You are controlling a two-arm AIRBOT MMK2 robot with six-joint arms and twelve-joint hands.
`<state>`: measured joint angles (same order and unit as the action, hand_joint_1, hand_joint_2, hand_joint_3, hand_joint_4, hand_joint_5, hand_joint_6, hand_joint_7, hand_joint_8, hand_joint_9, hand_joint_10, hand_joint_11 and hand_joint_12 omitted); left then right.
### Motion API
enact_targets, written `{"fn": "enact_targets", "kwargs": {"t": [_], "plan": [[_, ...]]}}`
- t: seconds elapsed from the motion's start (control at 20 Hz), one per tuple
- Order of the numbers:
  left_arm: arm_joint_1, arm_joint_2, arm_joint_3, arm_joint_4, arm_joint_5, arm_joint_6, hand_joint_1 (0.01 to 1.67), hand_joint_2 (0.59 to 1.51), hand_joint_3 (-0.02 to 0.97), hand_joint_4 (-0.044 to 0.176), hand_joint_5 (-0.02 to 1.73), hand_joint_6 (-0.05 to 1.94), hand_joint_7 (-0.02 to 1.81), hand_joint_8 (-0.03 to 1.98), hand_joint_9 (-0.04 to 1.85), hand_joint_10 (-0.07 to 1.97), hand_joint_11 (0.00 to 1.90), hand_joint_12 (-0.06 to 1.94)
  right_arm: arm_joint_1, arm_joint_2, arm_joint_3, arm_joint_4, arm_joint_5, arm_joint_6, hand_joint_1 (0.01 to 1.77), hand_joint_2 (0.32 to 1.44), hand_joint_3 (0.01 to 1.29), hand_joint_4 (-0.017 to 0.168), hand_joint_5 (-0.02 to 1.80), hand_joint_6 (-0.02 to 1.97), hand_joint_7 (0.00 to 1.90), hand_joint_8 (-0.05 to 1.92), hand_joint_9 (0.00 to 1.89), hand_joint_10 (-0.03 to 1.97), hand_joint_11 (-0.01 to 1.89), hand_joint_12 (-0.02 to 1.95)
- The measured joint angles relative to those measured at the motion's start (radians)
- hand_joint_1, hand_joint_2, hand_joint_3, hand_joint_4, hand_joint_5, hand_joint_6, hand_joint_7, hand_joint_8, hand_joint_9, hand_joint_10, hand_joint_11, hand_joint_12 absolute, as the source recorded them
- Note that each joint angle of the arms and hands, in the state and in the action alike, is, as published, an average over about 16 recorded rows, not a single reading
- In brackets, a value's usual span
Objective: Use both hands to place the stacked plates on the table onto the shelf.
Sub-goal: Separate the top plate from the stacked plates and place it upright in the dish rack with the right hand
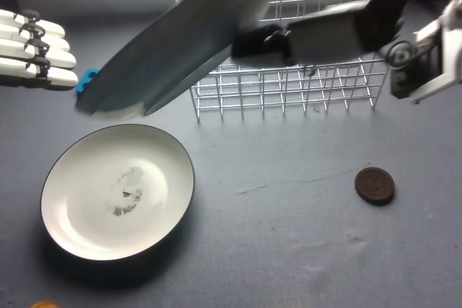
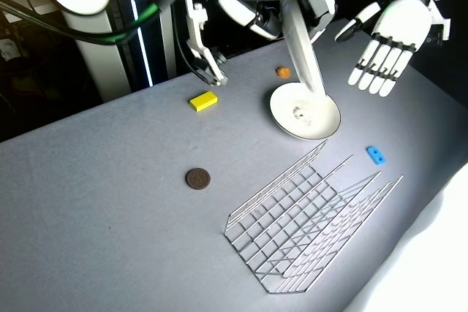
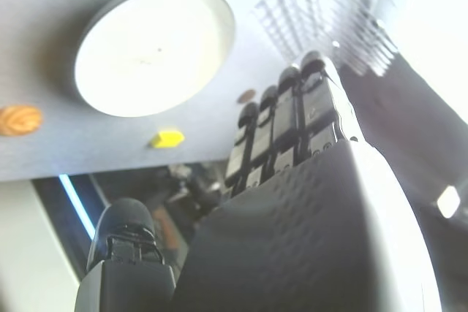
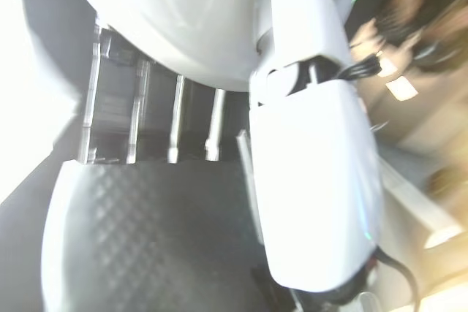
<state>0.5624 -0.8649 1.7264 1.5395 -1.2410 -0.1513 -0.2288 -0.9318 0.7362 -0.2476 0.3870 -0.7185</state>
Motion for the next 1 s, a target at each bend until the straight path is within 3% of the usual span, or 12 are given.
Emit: {"fn": "enact_targets", "kwargs": {"t": [0.25,0.5,1.0], "plan": [[-0.046,0.001,0.012,0.025,-0.010,-0.033,0.02,1.121,0.016,0.002,0.02,0.01,0.02,-0.01,0.02,0.01,0.02,0.01,0.080,0.052,0.006,0.017,-0.092,0.177,1.34,0.98,0.01,0.003,0.94,1.00,1.05,0.77,1.00,1.08,0.89,1.14],[-0.069,0.000,0.010,0.052,-0.014,-0.050,0.02,1.121,0.016,0.002,0.02,0.01,0.02,-0.01,0.02,0.01,0.02,0.01,0.113,0.075,0.040,0.035,-0.138,0.289,1.34,0.98,0.01,0.003,0.94,0.98,1.05,0.75,1.00,1.08,0.90,1.15],[0.002,-0.016,-0.029,0.055,0.017,-0.031,0.02,1.123,0.016,0.002,0.02,0.01,0.02,-0.01,0.02,0.01,0.02,0.01,0.130,0.079,0.163,0.024,-0.155,0.478,1.35,0.98,0.01,-0.004,0.93,0.95,1.05,0.76,1.00,1.10,0.88,1.19]]}}
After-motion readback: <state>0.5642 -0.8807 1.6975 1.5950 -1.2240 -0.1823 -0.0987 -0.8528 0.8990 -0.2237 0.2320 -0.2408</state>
